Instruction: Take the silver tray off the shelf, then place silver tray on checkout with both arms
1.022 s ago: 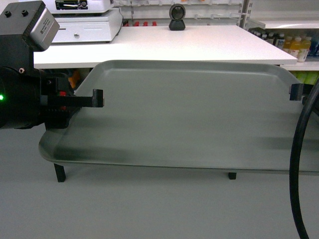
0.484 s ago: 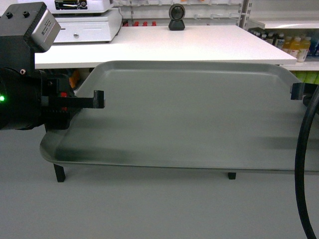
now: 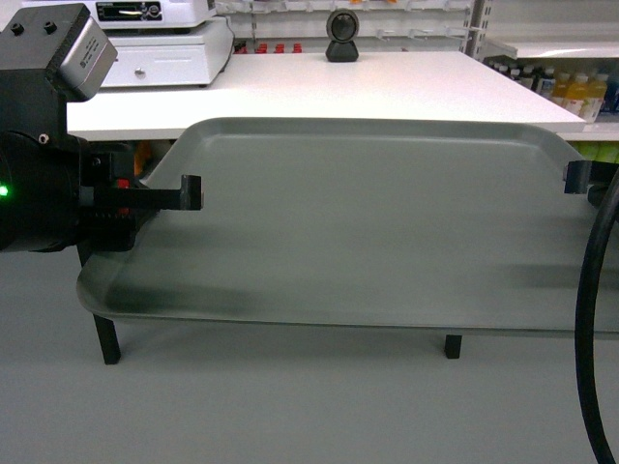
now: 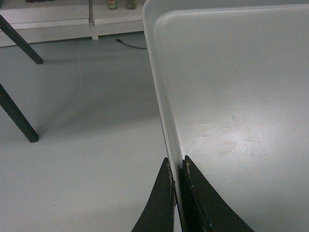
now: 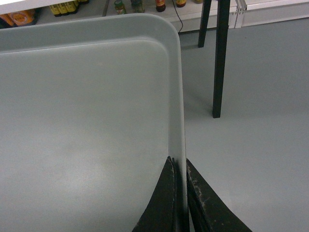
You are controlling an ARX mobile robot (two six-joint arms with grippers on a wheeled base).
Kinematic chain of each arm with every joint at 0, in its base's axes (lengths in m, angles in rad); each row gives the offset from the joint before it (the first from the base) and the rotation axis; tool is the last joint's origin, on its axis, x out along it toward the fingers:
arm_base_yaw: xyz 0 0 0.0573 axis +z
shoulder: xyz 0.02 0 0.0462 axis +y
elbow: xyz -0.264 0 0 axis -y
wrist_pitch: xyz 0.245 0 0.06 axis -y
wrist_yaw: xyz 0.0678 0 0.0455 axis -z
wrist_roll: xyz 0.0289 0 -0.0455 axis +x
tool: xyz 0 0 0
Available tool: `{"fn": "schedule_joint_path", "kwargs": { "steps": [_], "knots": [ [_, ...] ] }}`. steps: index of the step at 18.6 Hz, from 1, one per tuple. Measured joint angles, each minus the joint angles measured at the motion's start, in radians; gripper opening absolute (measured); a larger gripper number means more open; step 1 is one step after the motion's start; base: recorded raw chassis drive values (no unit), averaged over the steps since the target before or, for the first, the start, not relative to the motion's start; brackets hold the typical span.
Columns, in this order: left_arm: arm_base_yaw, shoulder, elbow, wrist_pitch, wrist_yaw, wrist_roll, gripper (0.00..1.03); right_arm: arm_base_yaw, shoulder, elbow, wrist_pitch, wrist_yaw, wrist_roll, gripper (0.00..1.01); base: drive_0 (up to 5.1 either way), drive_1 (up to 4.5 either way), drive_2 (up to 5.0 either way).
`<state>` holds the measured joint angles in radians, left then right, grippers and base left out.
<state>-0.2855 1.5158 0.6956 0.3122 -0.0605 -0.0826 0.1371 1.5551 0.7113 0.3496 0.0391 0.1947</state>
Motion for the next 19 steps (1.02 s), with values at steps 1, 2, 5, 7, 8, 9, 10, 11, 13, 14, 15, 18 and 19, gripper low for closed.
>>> {"fn": "schedule_joint_path", "kwargs": {
  "steps": [1,2,5,7,8,9,10,11,13,14,15,18,19],
  "knots": [
    [0.0,0.0,0.0,0.0,0.0,0.0,0.03,0.0,0.0,0.0,0.001,0.0,0.0,0.03,0.0,0.0,0.0],
    [0.0,0.0,0.0,0.0,0.0,0.0,0.03,0.0,0.0,0.0,0.002,0.0,0.0,0.03,0.0,0.0,0.0],
    [0.0,0.0,0.0,0.002,0.0,0.0,0.03,0.0,0.0,0.0,0.002,0.0,0.0,0.03,0.0,0.0,0.0],
    [0.0,0.0,0.0,-0.004,0.0,0.0,0.03,0.0,0.0,0.0,0.0,-0.001,0.0,0.03,0.0,0.0,0.0],
    [0.0,0.0,0.0,0.004,0.0,0.0,0.03,0.0,0.0,0.0,0.003,0.0,0.0,0.03,0.0,0.0,0.0],
    [0.0,0.0,0.0,0.001,0.0,0.0,0.03,0.0,0.0,0.0,0.002,-0.001,0.0,0.03,0.0,0.0,0.0],
    [0.0,0.0,0.0,-0.005,0.0,0.0,0.03,0.0,0.0,0.0,-0.002,-0.001,0.0,0.03,0.0,0.0,0.0],
    [0.0,0.0,0.0,-0.005,0.0,0.0,0.03,0.0,0.0,0.0,-0.002,-0.001,0.0,0.03,0.0,0.0,0.0],
    [0.0,0.0,0.0,-0.002,0.0,0.0,0.03,0.0,0.0,0.0,0.0,-0.001,0.0,0.03,0.0,0.0,0.0],
    [0.0,0.0,0.0,0.0,0.0,0.0,0.03,0.0,0.0,0.0,0.0,0.0,0.0,0.03,0.0,0.0,0.0],
    [0.0,0.0,0.0,0.0,0.0,0.0,0.03,0.0,0.0,0.0,0.0,-0.001,0.0,0.03,0.0,0.0,0.0],
    [0.0,-0.001,0.0,0.003,0.0,0.0,0.03,0.0,-0.001,0.0,0.005,0.0,0.0,0.03,0.0,0.0,0.0],
    [0.0,0.0,0.0,0.001,0.0,0.0,0.03,0.0,-0.001,0.0,0.003,-0.001,0.0,0.03,0.0,0.0,0.0]
  ]
}}
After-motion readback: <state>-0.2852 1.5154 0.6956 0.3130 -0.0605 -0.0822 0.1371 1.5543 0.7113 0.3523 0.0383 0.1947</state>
